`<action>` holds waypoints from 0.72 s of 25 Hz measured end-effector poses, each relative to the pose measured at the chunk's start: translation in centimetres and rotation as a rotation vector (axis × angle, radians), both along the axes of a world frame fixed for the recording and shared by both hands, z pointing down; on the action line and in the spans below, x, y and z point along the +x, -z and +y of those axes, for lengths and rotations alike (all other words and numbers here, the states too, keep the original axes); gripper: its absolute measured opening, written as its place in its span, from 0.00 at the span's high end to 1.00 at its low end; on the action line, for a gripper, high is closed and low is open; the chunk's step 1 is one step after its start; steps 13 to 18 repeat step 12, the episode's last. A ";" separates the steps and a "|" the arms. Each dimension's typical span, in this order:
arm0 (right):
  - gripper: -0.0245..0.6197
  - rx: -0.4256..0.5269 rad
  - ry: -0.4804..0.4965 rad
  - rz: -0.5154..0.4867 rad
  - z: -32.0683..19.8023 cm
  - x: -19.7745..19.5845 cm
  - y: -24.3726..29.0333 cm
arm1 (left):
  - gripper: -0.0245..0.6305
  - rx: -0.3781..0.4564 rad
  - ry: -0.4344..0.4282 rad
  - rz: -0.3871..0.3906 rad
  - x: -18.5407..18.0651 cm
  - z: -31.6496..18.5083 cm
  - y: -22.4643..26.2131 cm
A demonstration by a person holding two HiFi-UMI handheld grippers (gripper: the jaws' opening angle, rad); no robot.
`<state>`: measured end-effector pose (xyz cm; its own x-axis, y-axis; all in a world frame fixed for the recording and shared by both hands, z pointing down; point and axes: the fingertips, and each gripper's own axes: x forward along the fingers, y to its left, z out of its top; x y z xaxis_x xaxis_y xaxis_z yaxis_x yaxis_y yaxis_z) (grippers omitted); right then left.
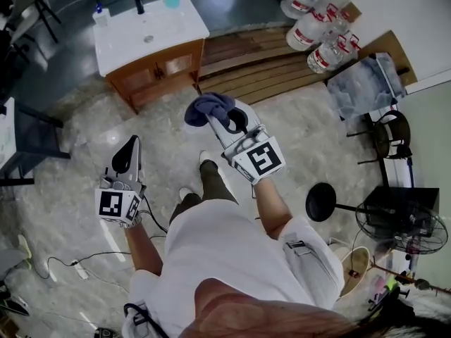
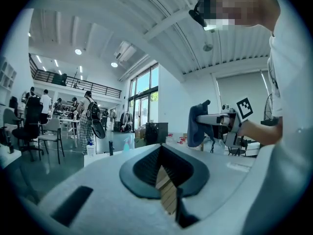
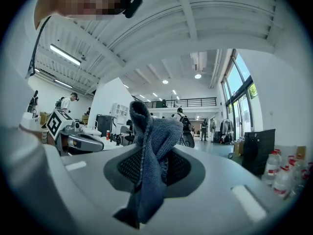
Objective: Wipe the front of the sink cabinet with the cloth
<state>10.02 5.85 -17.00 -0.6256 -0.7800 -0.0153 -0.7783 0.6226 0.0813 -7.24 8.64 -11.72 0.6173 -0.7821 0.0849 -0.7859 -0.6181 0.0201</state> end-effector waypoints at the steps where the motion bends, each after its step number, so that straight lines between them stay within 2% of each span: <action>1: 0.81 -0.004 0.003 0.001 -0.2 -0.1 -0.3 | 0.96 -0.001 0.003 0.001 -0.1 -0.1 -0.1; 18: 0.81 -0.009 0.028 -0.007 -1.6 -1.3 -0.3 | 0.96 0.003 0.016 -0.007 -0.7 -1.2 0.4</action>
